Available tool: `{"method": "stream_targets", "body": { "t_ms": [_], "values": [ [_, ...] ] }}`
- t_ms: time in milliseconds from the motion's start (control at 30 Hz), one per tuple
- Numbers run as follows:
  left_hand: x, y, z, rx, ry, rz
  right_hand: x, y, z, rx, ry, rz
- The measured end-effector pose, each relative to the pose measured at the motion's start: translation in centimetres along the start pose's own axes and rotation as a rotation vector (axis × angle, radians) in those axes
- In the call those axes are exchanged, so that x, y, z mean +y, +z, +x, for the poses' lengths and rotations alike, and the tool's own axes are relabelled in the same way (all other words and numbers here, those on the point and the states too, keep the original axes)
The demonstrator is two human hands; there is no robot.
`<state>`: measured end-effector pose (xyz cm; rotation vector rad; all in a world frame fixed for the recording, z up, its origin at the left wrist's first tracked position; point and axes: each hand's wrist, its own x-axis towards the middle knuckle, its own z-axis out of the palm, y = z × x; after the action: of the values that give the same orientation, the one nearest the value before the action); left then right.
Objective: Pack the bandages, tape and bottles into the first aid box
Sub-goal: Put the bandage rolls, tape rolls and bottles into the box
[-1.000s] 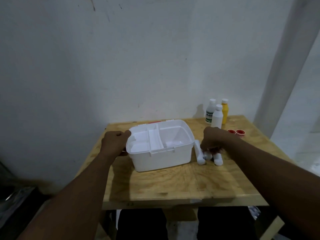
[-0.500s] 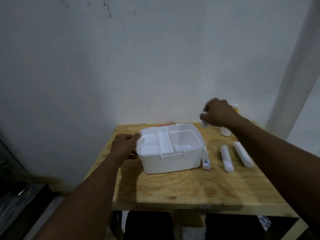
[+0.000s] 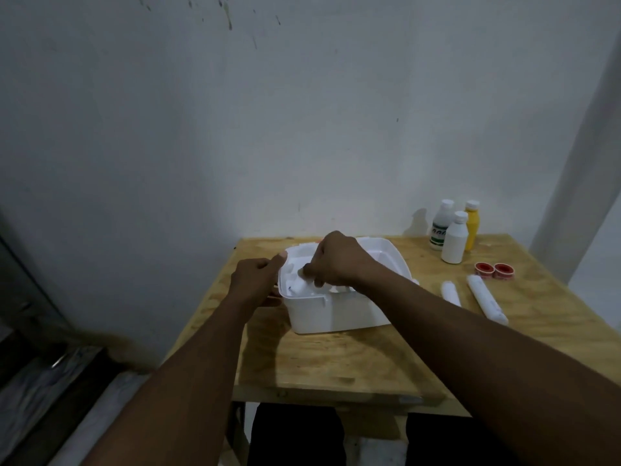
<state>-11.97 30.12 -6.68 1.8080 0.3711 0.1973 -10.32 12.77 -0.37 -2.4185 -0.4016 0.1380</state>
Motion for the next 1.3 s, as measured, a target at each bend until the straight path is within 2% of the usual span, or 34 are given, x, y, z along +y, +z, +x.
{"method": "stream_targets", "body": {
  "t_ms": [167,500,967,1300],
  "values": [
    [-0.2,0.6,0.2,0.047,0.019,0.020,0.6,0.8,0.0,0.073,-0.051,-0.186],
    [0.4,1.9,0.8,0.041,0.022,0.014,2.6,-2.2,-0.9,0.050,-0.087,-0.033],
    [0.6,1.6,0.6,0.015,0.023,0.041,3.5,-0.3,-1.5,0.133,-0.335,-0.098],
    [0.7,1.8,0.6,0.023,0.032,0.053,3.5,0.4,-1.3,0.152,-0.328,-0.113]
  ]
}}
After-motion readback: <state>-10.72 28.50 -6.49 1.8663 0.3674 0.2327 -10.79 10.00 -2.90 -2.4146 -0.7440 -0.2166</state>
